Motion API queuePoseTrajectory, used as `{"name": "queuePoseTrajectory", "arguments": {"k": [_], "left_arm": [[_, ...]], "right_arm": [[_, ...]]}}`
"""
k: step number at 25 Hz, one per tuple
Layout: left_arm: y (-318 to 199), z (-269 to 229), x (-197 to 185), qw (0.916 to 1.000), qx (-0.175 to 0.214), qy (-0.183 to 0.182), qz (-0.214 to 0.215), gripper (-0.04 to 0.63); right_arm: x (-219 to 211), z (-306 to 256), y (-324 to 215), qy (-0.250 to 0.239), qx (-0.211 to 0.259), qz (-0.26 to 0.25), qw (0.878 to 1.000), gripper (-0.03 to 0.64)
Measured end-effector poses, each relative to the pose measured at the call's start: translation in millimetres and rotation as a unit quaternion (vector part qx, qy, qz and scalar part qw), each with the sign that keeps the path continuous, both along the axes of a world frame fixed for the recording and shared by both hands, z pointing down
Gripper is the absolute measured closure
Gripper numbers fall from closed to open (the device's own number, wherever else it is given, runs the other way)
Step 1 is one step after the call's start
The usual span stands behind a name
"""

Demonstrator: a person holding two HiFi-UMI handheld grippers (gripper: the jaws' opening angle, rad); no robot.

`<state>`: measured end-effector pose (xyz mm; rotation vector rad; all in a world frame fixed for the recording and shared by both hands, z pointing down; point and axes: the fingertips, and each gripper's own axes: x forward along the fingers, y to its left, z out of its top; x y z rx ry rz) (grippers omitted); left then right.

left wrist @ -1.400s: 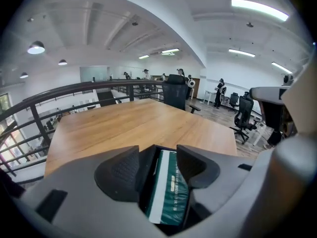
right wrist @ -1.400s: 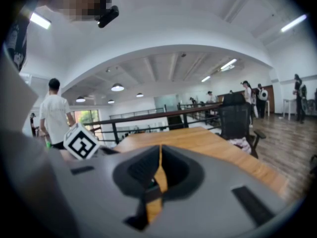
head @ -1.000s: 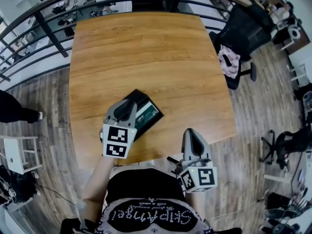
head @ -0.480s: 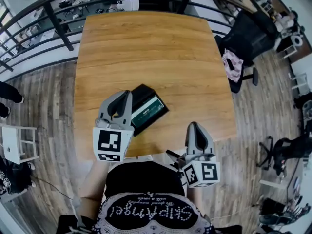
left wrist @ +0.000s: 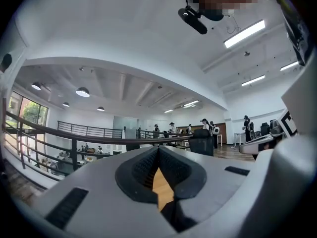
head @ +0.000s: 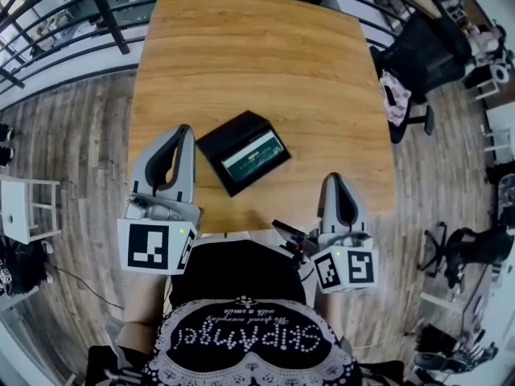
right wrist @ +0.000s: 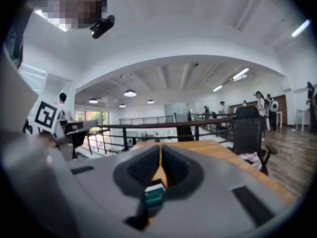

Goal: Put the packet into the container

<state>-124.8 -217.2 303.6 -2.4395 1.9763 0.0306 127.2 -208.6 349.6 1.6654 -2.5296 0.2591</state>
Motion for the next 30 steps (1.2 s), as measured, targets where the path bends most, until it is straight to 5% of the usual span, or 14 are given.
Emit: {"name": "queuePoseTrajectory", "arguments": {"k": [13, 30], "left_arm": [[48.6, 5.8, -40.3, 0.9990, 0.017, 0.024, -0.033, 0.568], [89.7, 34.8, -45.4, 0.9994, 0.000, 0.029, -0.018, 0.568]], "right_arm": [[-22.6, -1.2, 14.6, -0.003, 0.008, -0.003, 1.000, 0.582], [-20.5, 5.2, 51.6, 0.000, 0.005, 0.008, 1.000, 0.582]]}}
